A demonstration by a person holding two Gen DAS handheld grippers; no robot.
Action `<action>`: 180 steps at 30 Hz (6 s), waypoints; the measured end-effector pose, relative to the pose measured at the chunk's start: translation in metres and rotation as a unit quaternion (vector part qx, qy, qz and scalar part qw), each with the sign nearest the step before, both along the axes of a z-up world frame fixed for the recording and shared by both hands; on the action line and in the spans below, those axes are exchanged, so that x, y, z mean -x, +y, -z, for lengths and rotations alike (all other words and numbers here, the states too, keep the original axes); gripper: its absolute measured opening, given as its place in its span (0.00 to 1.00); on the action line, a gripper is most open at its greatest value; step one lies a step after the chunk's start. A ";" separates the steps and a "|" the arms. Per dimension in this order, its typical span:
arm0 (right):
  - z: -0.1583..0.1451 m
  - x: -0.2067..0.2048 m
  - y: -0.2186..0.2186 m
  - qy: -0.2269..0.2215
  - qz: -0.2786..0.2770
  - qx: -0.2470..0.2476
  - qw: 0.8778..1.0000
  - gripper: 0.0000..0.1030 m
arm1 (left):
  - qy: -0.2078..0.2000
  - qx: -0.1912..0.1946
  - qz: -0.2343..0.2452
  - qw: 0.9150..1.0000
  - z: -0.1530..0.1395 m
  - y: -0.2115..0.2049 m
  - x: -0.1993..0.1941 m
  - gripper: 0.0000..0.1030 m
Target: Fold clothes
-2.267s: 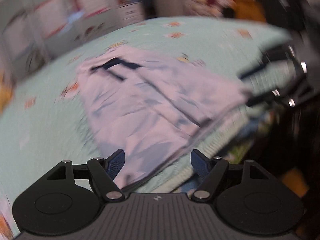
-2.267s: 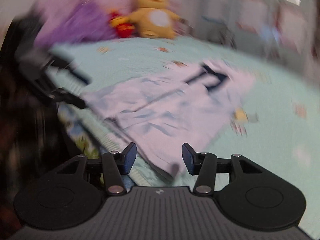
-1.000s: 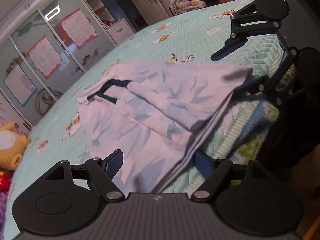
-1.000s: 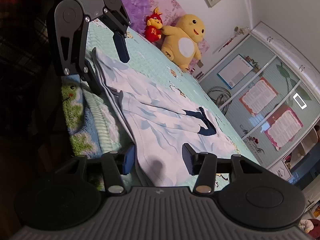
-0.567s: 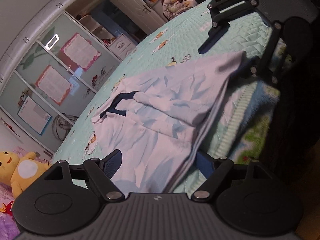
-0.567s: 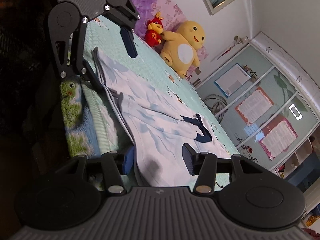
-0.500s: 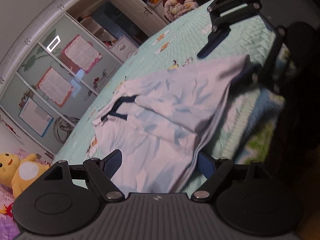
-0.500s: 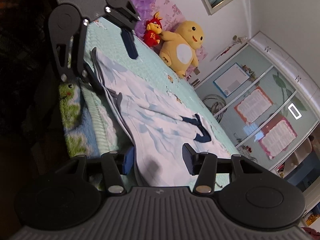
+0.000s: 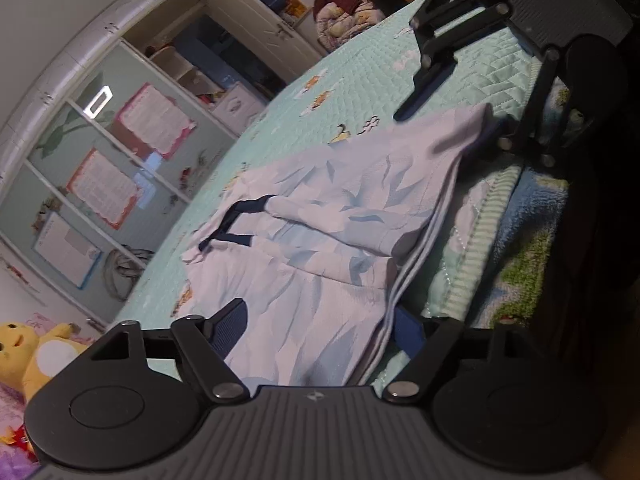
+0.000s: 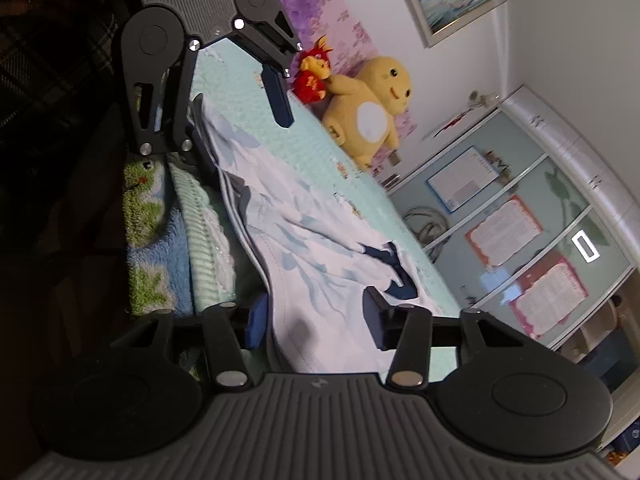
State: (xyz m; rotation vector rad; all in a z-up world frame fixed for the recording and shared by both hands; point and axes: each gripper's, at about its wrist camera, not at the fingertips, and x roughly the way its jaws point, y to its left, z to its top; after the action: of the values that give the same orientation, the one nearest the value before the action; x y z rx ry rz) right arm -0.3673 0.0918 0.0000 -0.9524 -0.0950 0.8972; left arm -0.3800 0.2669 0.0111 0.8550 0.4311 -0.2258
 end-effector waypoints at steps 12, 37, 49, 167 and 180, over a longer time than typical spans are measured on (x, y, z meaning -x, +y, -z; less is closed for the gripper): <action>0.007 0.008 0.003 -0.024 -0.018 0.036 0.999 0.13 | 0.010 -0.065 0.077 0.995 0.009 -0.007 0.010 0.31; 0.004 0.014 0.004 -0.040 -0.027 0.046 0.998 0.34 | -0.018 -0.102 0.084 0.991 0.024 -0.006 0.020 0.14; 0.009 0.002 -0.026 -0.074 -0.069 0.030 0.994 0.38 | -0.075 -0.094 0.112 0.986 0.021 0.020 0.025 0.59; -0.054 -0.526 0.152 0.274 0.141 -0.013 0.951 0.36 | 0.127 0.080 0.013 0.989 -0.059 0.191 -0.521 0.71; -0.068 -0.565 0.108 0.372 0.256 -0.227 0.863 0.47 | 0.128 0.215 -0.114 0.961 -0.061 0.197 -0.497 0.78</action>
State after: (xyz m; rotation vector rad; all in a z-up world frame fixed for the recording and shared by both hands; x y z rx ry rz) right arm 0.1980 0.1999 0.0679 -0.1194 0.5690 0.6432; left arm 0.1170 0.4637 0.0722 0.3437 0.6882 -0.2065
